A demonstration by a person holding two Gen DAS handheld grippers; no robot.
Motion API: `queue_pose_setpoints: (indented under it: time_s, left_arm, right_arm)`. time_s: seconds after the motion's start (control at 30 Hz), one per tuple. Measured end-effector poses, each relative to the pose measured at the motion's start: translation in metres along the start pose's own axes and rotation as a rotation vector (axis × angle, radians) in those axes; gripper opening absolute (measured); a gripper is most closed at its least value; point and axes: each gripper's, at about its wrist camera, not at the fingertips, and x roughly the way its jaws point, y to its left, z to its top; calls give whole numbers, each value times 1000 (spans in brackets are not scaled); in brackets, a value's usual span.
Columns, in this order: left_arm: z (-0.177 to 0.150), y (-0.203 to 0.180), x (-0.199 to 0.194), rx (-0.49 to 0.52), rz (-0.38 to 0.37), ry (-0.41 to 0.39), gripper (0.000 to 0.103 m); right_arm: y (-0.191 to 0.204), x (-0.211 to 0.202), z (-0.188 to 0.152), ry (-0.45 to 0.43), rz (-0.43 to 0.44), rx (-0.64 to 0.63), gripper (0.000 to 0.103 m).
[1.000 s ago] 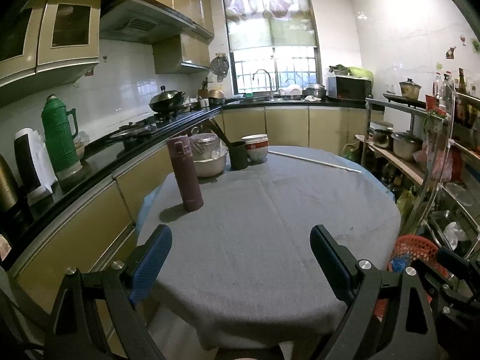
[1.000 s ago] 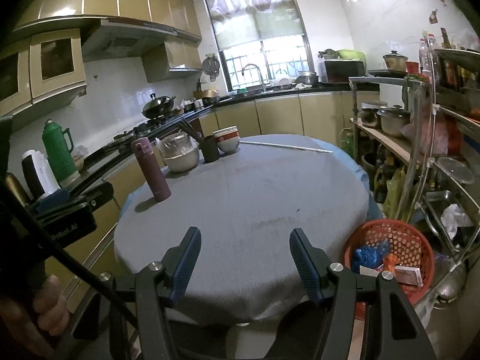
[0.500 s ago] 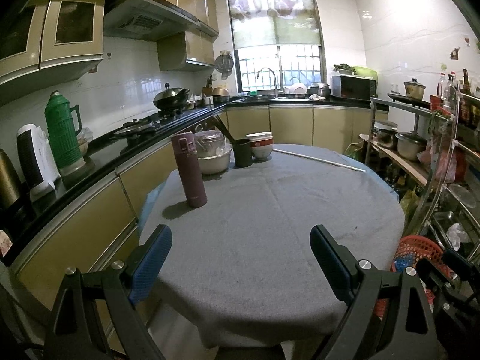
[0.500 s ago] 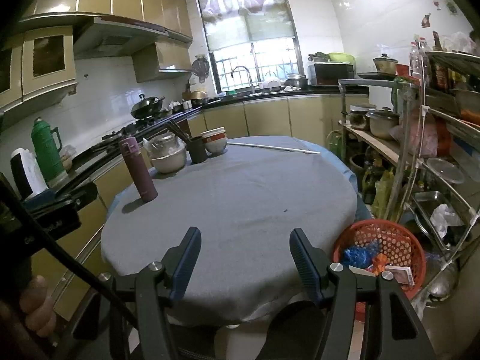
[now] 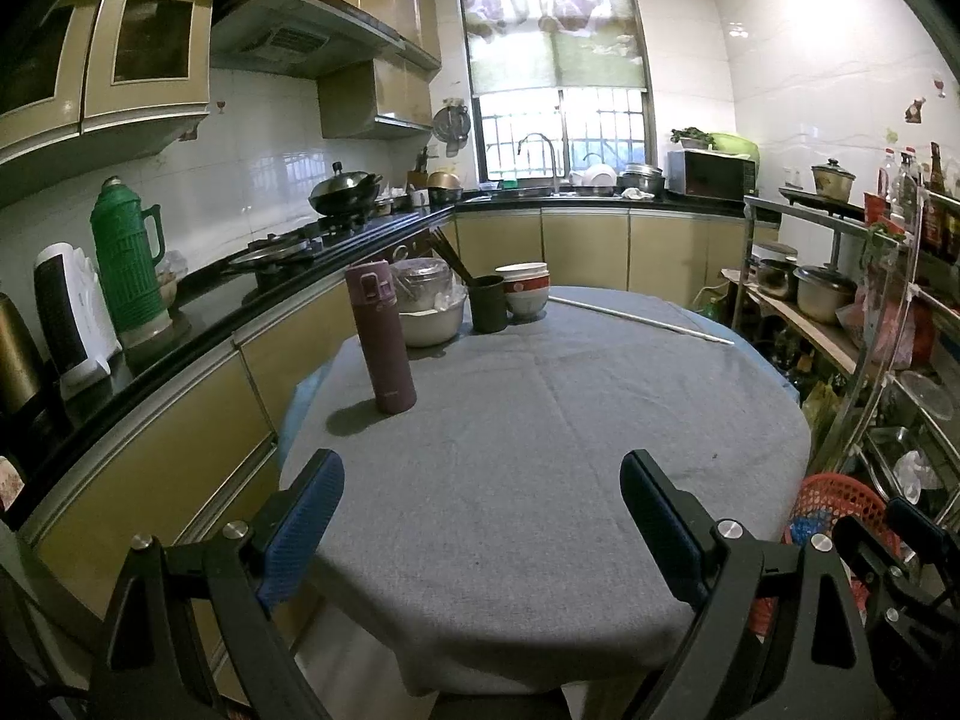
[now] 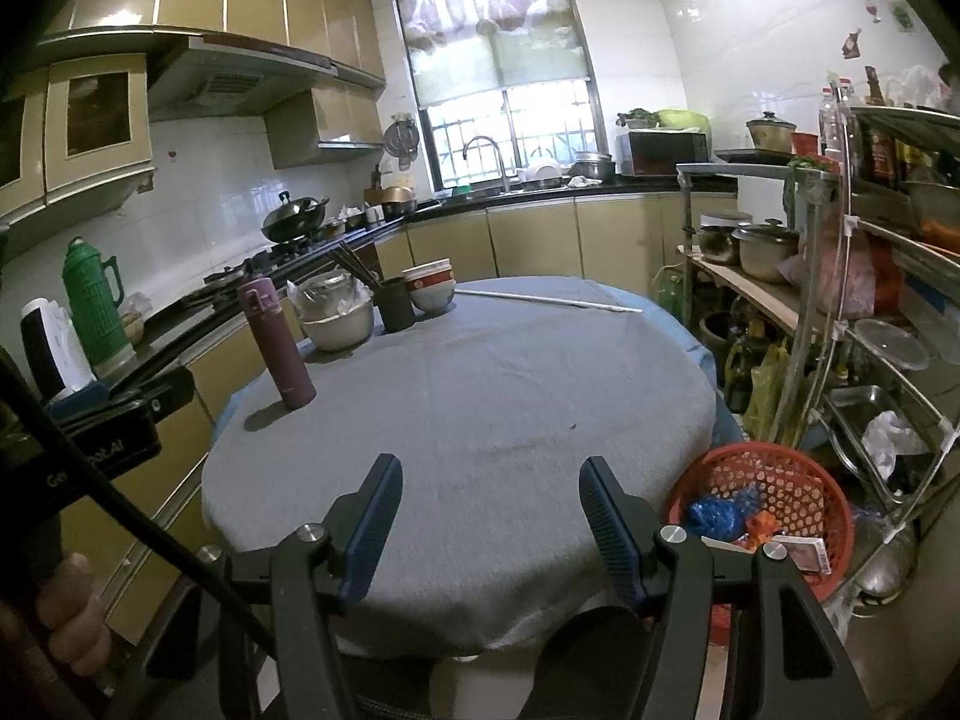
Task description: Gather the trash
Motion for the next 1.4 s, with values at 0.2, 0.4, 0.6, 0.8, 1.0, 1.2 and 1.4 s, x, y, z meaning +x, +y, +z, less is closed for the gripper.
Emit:
queue_pose_setpoints:
  time_s: [0.2, 0.4, 0.6, 0.8, 1.0, 1.2, 1.4]
  left_arm:
    - [0, 0, 1, 5, -3, 4, 93]
    - [-1, 0, 2, 7, -6, 9, 93]
    - [-1, 0, 3, 9, -11, 12, 93]
    - [-3, 0, 5, 9, -11, 14, 93]
    - [-3, 0, 6, 11, -15, 17, 93]
    - [-4, 0, 7, 11, -13, 17, 93]
    - [-4, 0, 7, 12, -19, 20, 93]
  right_arm:
    - [1, 0, 0, 1, -1, 0, 66]
    - [1, 0, 0, 2, -2, 1, 66]
    - [-1, 1, -2, 6, -1, 7, 66]
    - [-2, 1, -3, 7, -1, 8, 66]
    - [-4, 2, -4, 9, -1, 14, 66]
    - [-6, 2, -5, 9, -1, 15, 66]
    - [-6, 2, -5, 9, -2, 14, 66]
